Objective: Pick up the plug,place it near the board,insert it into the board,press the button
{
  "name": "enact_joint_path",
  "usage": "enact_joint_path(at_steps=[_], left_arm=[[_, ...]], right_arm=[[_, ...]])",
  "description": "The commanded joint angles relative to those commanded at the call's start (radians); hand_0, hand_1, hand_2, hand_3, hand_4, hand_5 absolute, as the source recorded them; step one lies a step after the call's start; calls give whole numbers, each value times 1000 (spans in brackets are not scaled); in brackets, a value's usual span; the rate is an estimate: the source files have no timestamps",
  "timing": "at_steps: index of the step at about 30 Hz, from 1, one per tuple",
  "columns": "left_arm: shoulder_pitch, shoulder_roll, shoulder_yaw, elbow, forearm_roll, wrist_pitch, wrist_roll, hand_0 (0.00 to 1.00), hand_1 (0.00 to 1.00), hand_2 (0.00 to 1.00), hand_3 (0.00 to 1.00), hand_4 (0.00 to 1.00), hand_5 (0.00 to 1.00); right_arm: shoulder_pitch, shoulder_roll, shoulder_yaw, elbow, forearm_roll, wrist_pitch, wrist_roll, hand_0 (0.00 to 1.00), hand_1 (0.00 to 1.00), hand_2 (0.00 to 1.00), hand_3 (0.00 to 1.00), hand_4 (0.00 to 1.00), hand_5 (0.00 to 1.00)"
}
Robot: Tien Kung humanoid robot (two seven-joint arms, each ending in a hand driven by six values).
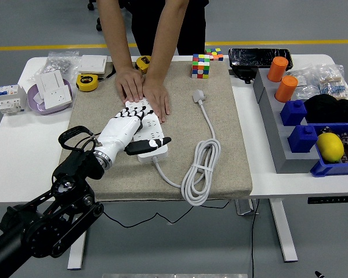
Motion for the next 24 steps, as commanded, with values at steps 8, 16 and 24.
enact_joint_path(at_steps=[8,16,24], left_arm=[[25,11,34,-170,-7,-51,111,750,719,687,899,998,874],[36,14,50,-199,-9,-132,132,238,116,207,854,879,370],[39,13,53,-178,-31,-177,146,161,49,146,846,625,177]], right_arm=[[-2,0,0,0,1,0,-1,836,751,759,791,998,950],[-1,0,-7,0,6,-1,0,836,751,759,791,998,950],[-3,2,-9,0,5,0,-2,835,751,759,791,998,950]])
